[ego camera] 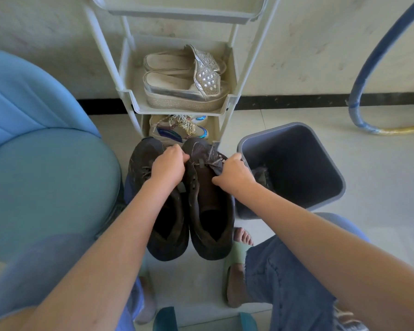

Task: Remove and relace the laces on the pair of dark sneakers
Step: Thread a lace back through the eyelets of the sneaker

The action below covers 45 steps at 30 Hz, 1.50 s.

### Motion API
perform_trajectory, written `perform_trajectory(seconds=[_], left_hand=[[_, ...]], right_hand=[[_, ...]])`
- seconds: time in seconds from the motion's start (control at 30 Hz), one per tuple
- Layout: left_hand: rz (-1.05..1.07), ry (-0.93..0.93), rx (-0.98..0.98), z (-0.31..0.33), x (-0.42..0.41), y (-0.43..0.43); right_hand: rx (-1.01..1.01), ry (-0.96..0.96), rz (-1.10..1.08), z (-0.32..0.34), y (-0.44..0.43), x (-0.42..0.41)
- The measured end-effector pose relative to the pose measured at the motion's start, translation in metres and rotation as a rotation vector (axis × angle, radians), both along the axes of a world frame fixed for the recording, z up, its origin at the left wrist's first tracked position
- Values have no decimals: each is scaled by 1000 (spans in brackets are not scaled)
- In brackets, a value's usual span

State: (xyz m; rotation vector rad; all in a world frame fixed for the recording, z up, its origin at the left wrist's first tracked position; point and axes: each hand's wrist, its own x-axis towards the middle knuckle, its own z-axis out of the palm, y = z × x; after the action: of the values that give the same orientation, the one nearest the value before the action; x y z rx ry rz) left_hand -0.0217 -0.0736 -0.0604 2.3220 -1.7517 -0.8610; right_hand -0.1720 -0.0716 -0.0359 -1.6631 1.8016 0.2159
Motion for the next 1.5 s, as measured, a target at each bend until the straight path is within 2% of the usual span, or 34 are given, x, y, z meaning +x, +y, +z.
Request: perform_trajectory(seconds=[0.1, 0.23, 0.3, 0.4, 0.47, 0.5, 0.53, 0.6, 0.63, 0.73, 0.77, 0.83, 0.93, 1.07, 1.13, 1.23, 1.3, 1.4, 1.5], left_hand=[[312, 296, -117, 11, 1, -3], [894, 778, -412, 36, 30, -15], [1080, 859, -562, 45, 46, -22], [1034, 802, -669, 54, 49, -22], [915, 1009, -536, 55, 34, -16], [835, 1142, -420, 55, 24, -13], [758, 1195, -306, 53, 15, -10], [653, 1079, -147, 42, 4, -7], [594, 934, -100, 35, 3, -8], [210, 236, -17, 13, 5, -1], [112, 87, 1, 9, 6, 1], [39, -15, 74, 7, 6, 0], [26, 13, 120, 3, 3, -4], [134, 127, -29, -6, -4, 2], [279, 307, -163, -2, -8, 2], [658, 769, -388, 23, -3, -9], [852, 897, -485, 38, 10, -16], [1050, 942, -605, 41, 29, -23], [1039, 830, -678, 34, 34, -22]], right_hand=[[47, 64, 85, 2, 1, -6], [37, 90, 144, 3, 1, -11], [35, 83, 139, 3, 1, -13], [83, 29, 56, 2, 1, -12], [125, -4, 14, 1, 2, -9], [127, -7, 6, -1, 2, -7], [118, -1, -1, -4, 3, -4], [106, 6, -23, -9, 3, 0], [105, 7, -24, -12, 2, 1], [46, -15, 25, -17, 0, 1], [19, -29, 46, -19, 0, 2], [1, -46, 74, -22, -1, 3], [25, -71, 60, -26, 0, 6], [15, -12, 145, -25, 1, 6], [43, 9, 158, -25, 2, 4], [74, 6, 162, -23, 2, 1], [67, 6, 170, -22, 4, 2], [46, 8, 189, -20, 7, 4], [4, 14, 196, -19, 9, 7]])
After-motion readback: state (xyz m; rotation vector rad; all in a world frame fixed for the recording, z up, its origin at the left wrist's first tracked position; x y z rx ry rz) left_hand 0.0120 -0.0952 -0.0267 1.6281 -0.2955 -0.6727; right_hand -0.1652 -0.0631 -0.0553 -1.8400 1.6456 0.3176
